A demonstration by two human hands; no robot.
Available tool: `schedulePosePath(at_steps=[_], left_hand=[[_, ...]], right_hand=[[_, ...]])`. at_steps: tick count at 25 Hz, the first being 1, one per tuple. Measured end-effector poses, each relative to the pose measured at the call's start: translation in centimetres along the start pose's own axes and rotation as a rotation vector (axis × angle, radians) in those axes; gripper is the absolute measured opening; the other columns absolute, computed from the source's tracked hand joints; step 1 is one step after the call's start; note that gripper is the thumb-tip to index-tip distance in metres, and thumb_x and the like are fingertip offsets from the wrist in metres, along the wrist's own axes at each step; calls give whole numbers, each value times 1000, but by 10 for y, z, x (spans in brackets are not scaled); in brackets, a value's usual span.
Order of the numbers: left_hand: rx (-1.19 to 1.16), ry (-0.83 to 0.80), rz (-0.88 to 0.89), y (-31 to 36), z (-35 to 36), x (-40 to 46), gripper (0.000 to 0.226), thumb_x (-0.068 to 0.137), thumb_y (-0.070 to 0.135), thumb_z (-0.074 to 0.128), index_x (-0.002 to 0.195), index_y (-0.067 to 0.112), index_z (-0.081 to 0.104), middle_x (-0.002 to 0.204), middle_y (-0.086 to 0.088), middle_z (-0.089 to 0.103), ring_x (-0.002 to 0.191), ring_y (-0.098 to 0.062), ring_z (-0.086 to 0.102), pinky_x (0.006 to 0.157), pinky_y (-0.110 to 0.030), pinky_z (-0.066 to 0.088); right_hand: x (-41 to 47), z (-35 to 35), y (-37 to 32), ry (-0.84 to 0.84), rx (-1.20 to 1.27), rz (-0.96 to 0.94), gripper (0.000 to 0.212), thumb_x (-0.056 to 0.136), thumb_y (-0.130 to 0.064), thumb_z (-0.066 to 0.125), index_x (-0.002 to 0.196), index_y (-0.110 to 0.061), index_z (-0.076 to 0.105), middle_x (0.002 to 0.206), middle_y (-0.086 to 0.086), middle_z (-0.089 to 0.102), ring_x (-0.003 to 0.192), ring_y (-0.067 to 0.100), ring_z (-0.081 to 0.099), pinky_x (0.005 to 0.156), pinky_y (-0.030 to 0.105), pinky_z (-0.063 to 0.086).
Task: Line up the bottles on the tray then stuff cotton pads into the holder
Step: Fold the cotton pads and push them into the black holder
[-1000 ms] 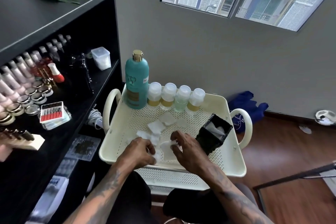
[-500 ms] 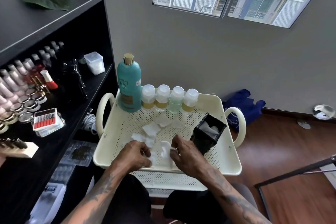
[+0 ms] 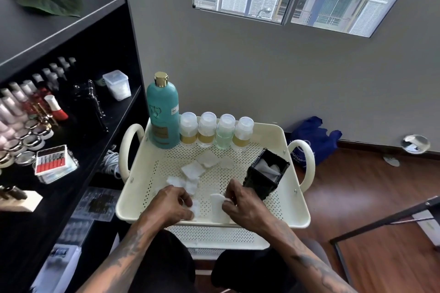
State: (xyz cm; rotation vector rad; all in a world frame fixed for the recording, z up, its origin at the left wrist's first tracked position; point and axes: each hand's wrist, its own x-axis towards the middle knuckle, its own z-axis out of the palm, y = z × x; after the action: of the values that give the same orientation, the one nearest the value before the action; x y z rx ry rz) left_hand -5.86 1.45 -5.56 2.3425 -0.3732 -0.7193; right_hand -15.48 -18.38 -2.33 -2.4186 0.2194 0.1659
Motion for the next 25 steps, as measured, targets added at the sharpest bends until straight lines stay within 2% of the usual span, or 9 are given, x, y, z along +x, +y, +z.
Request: schedulePosePath(at_steps=[4, 8, 9, 11, 13, 18, 21, 23, 25], left_hand=[[-5, 0, -2, 0, 0, 0, 25, 61, 25, 88, 79, 25, 71, 87, 9, 62, 75, -4, 59, 55, -18, 40], [-4, 2, -1, 0, 0, 0, 25, 60, 24, 88, 79, 26, 71, 84, 11, 61, 72, -2, 58, 55, -17, 38], [-5, 0, 1, 0, 0, 0, 25, 60, 24, 88, 79, 26, 71, 82, 12, 61, 71, -1, 58, 55, -17, 38], [-11, -2, 5, 0, -1, 0, 25, 61, 23, 87, 79, 26, 70, 79, 13, 62, 69, 0, 58, 54, -16, 38], [-8, -8, 8, 1, -1, -1, 25, 62, 23, 87, 79, 26, 70, 80, 12, 62, 70, -1, 58, 54, -16, 38], [6, 2, 15, -1, -1, -1, 24, 62, 24, 87, 79, 26, 70, 82, 12, 61, 72, -2, 58, 55, -16, 38], [4, 8, 12, -2, 0, 2, 24, 60, 26, 87, 77, 27, 70, 82, 10, 63, 73, -4, 60, 56, -19, 41], [5, 3, 9, -3, 0, 3, 24, 59, 26, 87, 76, 27, 70, 80, 10, 64, 71, -5, 61, 55, -20, 41], [9, 4, 11, -7, 1, 4, 24, 59, 26, 87, 75, 27, 70, 79, 9, 64, 69, -6, 60, 54, -21, 41]], right_hand=[[-4, 3, 1, -120, 2, 52, 11, 91, -24, 45, 93, -20, 35, 71, 1, 48, 63, 17, 41, 57, 39, 36], [-11, -4, -2, -74, 11, -57, 14, 95, -18, 46, 94, -21, 33, 114, 0, 58, 95, 21, 54, 83, 37, 46], [-13, -7, -4, -24, -1, -98, 14, 95, -17, 49, 94, -20, 35, 114, 1, 59, 97, 21, 54, 84, 40, 47], [-16, -14, -6, 94, -12, -172, 13, 95, -17, 52, 93, -18, 39, 90, 2, 59, 77, 16, 51, 70, 37, 48], [-18, -21, -11, 246, -10, -224, 11, 95, -18, 53, 94, -18, 41, 71, -3, 53, 61, 9, 42, 57, 25, 38], [-23, -26, -28, 184, -90, -220, 2, 97, -26, 52, 98, -24, 53, 92, -6, 62, 74, 10, 57, 68, 32, 51], [-22, -64, -30, 437, 197, -170, 13, 94, -24, 63, 98, -31, 52, 80, -8, 64, 61, 9, 66, 50, 30, 57], [-19, -99, -23, 625, 198, -115, 20, 92, -27, 65, 98, -37, 49, 80, -8, 66, 60, 6, 67, 46, 24, 55], [-17, -118, -13, 745, 162, -64, 18, 93, -28, 64, 96, -33, 48, 77, -5, 68, 52, 0, 63, 42, 14, 48]])
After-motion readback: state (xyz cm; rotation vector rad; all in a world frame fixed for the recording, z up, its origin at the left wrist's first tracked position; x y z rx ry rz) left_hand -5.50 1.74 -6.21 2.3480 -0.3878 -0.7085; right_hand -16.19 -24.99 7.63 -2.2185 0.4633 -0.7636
